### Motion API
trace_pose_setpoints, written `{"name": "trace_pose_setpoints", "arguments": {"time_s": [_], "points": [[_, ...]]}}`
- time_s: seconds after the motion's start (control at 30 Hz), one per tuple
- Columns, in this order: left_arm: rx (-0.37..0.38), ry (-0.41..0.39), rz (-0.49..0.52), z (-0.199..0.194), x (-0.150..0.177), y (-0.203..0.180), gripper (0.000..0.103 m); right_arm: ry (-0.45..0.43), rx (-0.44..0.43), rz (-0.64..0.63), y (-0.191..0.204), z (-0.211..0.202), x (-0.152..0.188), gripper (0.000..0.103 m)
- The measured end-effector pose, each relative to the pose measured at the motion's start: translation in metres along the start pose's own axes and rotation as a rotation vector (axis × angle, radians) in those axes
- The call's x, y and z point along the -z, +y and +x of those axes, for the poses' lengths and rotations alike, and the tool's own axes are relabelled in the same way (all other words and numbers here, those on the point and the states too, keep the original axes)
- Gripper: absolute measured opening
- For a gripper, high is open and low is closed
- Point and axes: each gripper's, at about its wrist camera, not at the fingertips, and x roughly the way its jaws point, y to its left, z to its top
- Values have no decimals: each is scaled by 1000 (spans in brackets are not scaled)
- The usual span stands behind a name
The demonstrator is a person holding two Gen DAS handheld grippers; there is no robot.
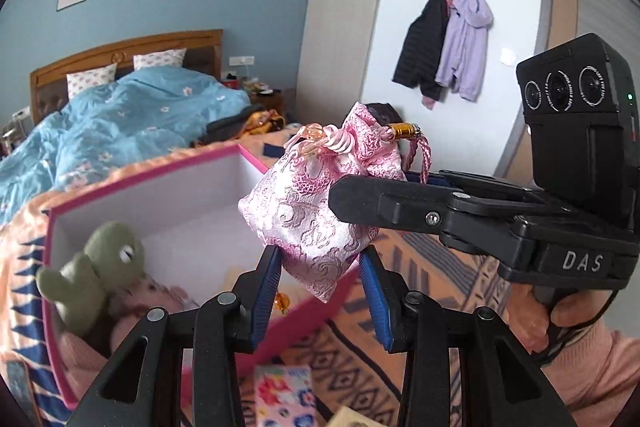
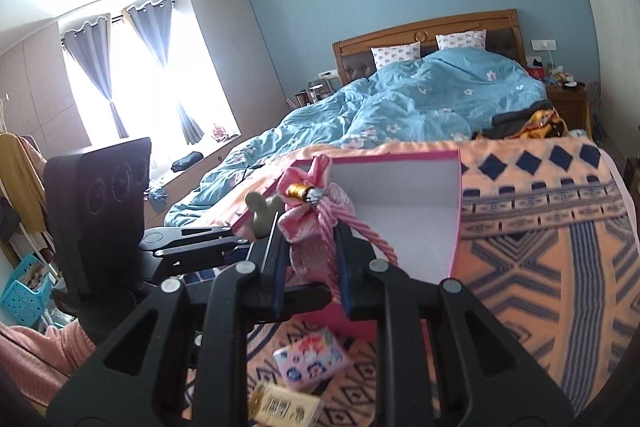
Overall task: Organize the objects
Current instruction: 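Lift the pink pouch with the right tool over the box, then drop the pouch into the box by opening the right tool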
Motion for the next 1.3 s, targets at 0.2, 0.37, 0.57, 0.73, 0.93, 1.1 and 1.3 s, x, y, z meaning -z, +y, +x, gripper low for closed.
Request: {"name": "trace_pose_setpoints", "arguments": {"time_s": [0.2, 0.37, 0.57, 0.73, 0.93, 1.1, 1.3], "points": [[-34, 11, -27, 16, -14, 20, 41, 18, 15, -12, -8, 26, -16, 23], [-58, 52, -65, 38, -17, 38, 41, 63, 38, 1, -20, 51, -18, 24], [-72, 106, -128, 67, -12, 56, 41, 129, 78, 39, -42, 83, -14, 26], [-91, 151, -162, 85, -9, 65, 41, 203, 121, 54, -57, 110, -10, 30], [-108, 157, -181, 88, -1, 71, 41, 237, 211, 44, -67, 124, -7, 53], [-122, 146, -169, 84, 4, 69, 42, 217, 224, 31, -66, 117, -4, 55], [-129, 118, -136, 70, 12, 60, 50, 198, 210, 16, -60, 103, 0, 55]]}}
